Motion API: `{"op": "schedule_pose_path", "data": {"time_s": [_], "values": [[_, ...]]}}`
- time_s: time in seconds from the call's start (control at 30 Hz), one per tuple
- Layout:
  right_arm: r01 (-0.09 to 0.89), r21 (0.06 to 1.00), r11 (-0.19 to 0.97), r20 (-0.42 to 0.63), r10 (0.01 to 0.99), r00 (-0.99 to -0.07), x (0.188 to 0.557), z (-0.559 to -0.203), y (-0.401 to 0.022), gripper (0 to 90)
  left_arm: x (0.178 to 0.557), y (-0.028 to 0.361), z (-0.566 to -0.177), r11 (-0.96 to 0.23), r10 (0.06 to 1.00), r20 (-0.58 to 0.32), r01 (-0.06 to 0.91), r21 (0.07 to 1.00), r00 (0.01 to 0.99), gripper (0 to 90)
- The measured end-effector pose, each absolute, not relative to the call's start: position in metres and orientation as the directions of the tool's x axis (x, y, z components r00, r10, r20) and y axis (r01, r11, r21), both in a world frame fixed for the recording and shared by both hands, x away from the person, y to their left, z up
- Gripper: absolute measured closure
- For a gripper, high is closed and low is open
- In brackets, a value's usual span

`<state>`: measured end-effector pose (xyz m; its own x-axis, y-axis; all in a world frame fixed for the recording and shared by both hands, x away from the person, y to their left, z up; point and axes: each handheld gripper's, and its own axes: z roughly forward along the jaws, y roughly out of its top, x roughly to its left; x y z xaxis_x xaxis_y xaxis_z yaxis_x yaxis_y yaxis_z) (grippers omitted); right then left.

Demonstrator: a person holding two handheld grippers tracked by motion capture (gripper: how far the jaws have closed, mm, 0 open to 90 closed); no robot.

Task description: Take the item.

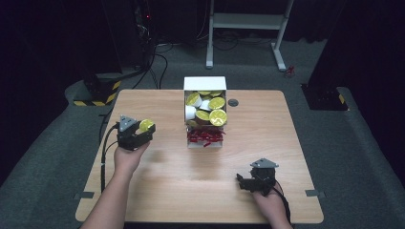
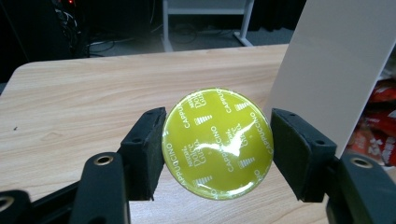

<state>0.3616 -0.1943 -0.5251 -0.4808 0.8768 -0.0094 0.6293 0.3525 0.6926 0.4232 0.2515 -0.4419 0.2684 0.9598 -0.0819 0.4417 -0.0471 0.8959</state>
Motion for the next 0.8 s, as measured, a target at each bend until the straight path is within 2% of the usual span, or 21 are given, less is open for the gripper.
{"op": "schedule_pose_path", "data": {"time_s": [0.8], "values": [[0.628, 0.693, 0.354, -0.009, 0.876, -0.483, 0.361, -0.525, -0.194, 8.3, 0.442, 0.243, -0.483, -0.067, 0.962, -0.092, 0.547, 0.834, 0.257, 38.6]]}}
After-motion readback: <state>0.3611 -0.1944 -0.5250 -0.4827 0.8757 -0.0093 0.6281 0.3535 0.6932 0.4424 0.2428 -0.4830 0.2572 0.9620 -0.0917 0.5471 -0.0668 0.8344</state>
